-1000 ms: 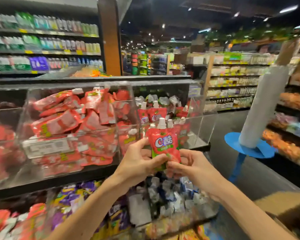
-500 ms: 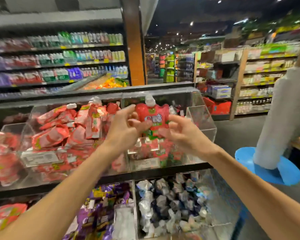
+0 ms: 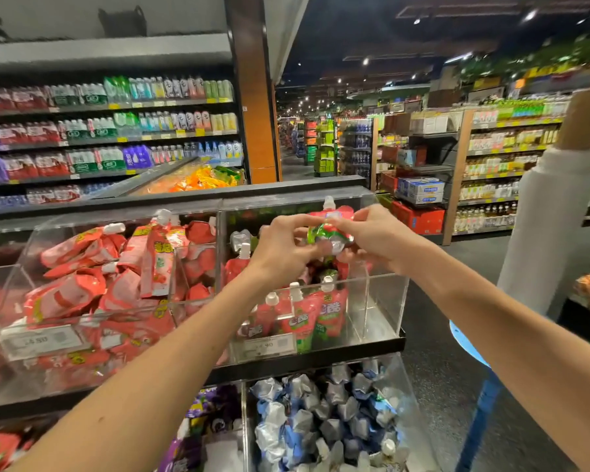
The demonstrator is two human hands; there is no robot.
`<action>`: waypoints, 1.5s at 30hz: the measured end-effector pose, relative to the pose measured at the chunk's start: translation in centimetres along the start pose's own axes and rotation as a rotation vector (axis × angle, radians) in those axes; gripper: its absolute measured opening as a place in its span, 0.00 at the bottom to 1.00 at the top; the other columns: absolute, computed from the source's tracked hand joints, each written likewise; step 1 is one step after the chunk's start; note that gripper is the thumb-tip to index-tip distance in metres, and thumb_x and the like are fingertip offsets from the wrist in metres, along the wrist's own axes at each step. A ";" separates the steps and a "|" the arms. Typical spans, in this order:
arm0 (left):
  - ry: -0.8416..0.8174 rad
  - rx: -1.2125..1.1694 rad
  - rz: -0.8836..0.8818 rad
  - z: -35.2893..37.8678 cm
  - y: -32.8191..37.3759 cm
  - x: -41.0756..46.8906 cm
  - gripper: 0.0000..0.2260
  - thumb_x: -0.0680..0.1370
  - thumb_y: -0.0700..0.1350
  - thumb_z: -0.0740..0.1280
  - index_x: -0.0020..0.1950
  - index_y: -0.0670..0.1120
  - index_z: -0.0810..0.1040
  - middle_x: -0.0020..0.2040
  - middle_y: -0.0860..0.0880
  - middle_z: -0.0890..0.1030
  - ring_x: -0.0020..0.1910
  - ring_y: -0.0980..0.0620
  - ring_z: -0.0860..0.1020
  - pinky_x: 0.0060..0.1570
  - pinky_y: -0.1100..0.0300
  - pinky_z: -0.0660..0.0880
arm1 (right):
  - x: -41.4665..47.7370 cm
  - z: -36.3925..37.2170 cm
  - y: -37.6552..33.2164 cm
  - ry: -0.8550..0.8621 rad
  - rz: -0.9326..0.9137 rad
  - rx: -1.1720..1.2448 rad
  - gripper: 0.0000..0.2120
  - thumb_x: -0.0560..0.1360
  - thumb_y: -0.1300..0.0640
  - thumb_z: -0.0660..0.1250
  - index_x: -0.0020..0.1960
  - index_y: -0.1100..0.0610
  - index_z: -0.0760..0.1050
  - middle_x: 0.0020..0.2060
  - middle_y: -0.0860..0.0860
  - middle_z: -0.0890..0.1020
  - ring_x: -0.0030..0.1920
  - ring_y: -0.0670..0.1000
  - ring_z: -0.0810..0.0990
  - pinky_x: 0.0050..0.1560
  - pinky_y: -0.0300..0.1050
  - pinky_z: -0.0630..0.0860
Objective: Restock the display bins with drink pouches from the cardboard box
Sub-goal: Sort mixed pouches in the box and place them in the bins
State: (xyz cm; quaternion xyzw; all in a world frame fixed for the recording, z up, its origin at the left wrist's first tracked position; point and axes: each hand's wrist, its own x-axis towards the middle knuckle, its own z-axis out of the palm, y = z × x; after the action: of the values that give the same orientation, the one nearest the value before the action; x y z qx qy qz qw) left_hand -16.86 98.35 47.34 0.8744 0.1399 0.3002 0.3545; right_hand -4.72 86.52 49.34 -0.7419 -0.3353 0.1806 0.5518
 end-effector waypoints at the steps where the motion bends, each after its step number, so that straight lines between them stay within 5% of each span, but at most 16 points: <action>1: 0.008 0.043 0.000 0.5 0.0 0.9 0.17 0.76 0.51 0.74 0.64 0.53 0.81 0.50 0.54 0.84 0.48 0.56 0.82 0.50 0.59 0.79 | 0.6 -0.6 0.0 0.031 -0.031 -0.054 0.17 0.79 0.48 0.68 0.51 0.64 0.79 0.37 0.56 0.83 0.31 0.51 0.82 0.32 0.45 0.82; 4: 0.015 0.151 0.007 1.9 -0.1 3.3 0.17 0.79 0.54 0.69 0.67 0.51 0.79 0.55 0.47 0.85 0.53 0.51 0.82 0.53 0.53 0.78 | 1.9 -2.4 0.1 0.005 -0.096 -0.213 0.24 0.77 0.41 0.68 0.47 0.64 0.82 0.35 0.57 0.84 0.33 0.52 0.78 0.33 0.42 0.79; 8: 0.082 0.340 0.019 3.7 -1.1 6.0 0.18 0.81 0.57 0.65 0.68 0.52 0.78 0.56 0.47 0.84 0.54 0.48 0.81 0.51 0.50 0.78 | 3.4 -3.4 0.5 0.057 -0.187 -0.404 0.16 0.77 0.45 0.69 0.48 0.58 0.83 0.39 0.52 0.83 0.35 0.49 0.80 0.30 0.37 0.75; 12: 0.105 0.576 0.015 5.9 -1.9 8.1 0.20 0.82 0.60 0.59 0.68 0.53 0.77 0.57 0.43 0.82 0.58 0.43 0.77 0.55 0.48 0.74 | 5.5 -2.7 2.2 0.254 -0.240 -0.692 0.14 0.79 0.47 0.67 0.53 0.58 0.78 0.48 0.56 0.83 0.47 0.56 0.81 0.49 0.54 0.79; 15: 0.093 0.723 0.011 6.8 -2.2 9.2 0.20 0.83 0.60 0.56 0.63 0.51 0.80 0.54 0.44 0.82 0.61 0.44 0.74 0.58 0.47 0.68 | 6.8 -2.1 2.8 0.313 -0.271 -0.937 0.10 0.81 0.52 0.65 0.53 0.58 0.78 0.50 0.58 0.83 0.51 0.60 0.81 0.52 0.53 0.76; 19: 0.061 0.795 0.003 7.3 -3.3 10.2 0.15 0.84 0.56 0.59 0.61 0.51 0.81 0.53 0.47 0.82 0.61 0.45 0.74 0.58 0.47 0.67 | 7.3 -1.4 2.9 0.178 -0.193 -1.169 0.04 0.82 0.58 0.62 0.51 0.54 0.75 0.54 0.56 0.81 0.60 0.58 0.75 0.57 0.56 0.67; 22: 0.045 0.811 0.027 7.8 -3.3 10.0 0.14 0.82 0.56 0.62 0.61 0.51 0.81 0.58 0.48 0.81 0.63 0.45 0.72 0.59 0.46 0.68 | 7.2 -1.9 3.6 0.056 -0.170 -1.236 0.10 0.84 0.53 0.53 0.49 0.52 0.71 0.54 0.56 0.79 0.64 0.57 0.69 0.59 0.60 0.66; 26: -0.069 0.751 -0.009 8.3 -3.2 8.9 0.14 0.82 0.52 0.62 0.64 0.50 0.80 0.68 0.48 0.75 0.67 0.44 0.65 0.62 0.44 0.66 | 5.8 -1.3 4.7 0.062 -0.198 -1.159 0.20 0.84 0.49 0.46 0.52 0.56 0.74 0.53 0.57 0.80 0.64 0.57 0.70 0.53 0.56 0.68; 30: -0.106 0.503 0.025 6.7 -3.2 7.0 0.17 0.83 0.45 0.60 0.73 0.51 0.73 0.72 0.47 0.72 0.73 0.44 0.64 0.70 0.44 0.65 | 3.3 -1.2 5.7 0.190 -0.326 -0.986 0.16 0.84 0.51 0.54 0.58 0.61 0.75 0.60 0.59 0.79 0.67 0.59 0.70 0.65 0.57 0.68; 34: 0.051 0.141 0.092 4.4 -1.6 2.1 0.09 0.81 0.42 0.65 0.58 0.47 0.82 0.53 0.48 0.84 0.53 0.52 0.80 0.57 0.54 0.77 | -2.9 -0.4 6.0 0.327 -0.427 -0.831 0.13 0.81 0.54 0.61 0.56 0.60 0.79 0.56 0.56 0.80 0.62 0.57 0.74 0.61 0.55 0.70; 38: 0.045 -0.125 0.233 4.3 -0.5 -7.8 0.02 0.78 0.42 0.71 0.48 0.49 0.82 0.38 0.52 0.81 0.35 0.61 0.76 0.38 0.65 0.74 | -14.5 1.8 9.1 0.483 -0.419 -0.545 0.09 0.77 0.55 0.66 0.45 0.58 0.81 0.41 0.52 0.83 0.44 0.54 0.80 0.47 0.53 0.76; 45: -0.383 -0.444 0.089 16.4 -1.5 -25.9 0.13 0.75 0.37 0.72 0.48 0.56 0.80 0.39 0.60 0.82 0.35 0.62 0.78 0.38 0.67 0.74 | -37.8 5.7 24.0 0.681 0.187 -0.343 0.05 0.76 0.55 0.68 0.43 0.53 0.82 0.35 0.40 0.80 0.36 0.41 0.76 0.40 0.40 0.70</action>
State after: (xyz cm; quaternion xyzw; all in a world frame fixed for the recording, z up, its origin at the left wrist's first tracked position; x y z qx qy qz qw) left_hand -26.86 78.79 25.90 0.8215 -0.0371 0.1680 0.5437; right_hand -28.08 60.21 21.07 -0.8681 -0.0894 -0.0850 0.4808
